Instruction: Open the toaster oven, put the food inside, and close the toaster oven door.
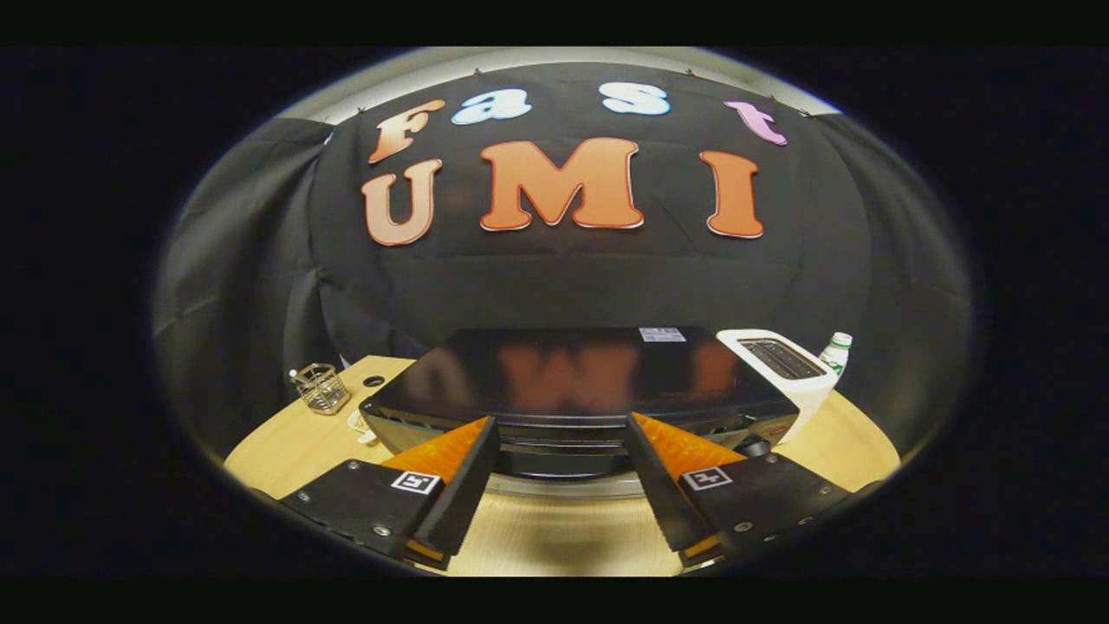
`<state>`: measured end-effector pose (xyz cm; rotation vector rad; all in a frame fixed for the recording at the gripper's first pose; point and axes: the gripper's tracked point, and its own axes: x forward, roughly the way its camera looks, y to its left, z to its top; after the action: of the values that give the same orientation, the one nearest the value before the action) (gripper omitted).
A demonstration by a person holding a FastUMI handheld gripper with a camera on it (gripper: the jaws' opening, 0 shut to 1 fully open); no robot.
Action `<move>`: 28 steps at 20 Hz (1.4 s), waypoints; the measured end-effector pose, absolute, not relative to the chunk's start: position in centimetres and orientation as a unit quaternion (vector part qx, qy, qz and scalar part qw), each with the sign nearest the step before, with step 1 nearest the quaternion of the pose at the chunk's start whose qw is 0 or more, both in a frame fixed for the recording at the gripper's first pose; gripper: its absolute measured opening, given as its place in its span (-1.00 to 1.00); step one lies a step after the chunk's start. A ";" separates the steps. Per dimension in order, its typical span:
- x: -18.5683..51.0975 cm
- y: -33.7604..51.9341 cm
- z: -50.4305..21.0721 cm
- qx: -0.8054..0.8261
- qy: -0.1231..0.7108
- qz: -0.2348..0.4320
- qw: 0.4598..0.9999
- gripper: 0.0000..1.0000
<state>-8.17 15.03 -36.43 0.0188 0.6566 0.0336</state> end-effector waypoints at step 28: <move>-23.1 16.0 -47.9 0.065 0.582 0.071 0.808 0.59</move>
<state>-23.06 16.01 -47.86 0.1394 1.2439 0.1528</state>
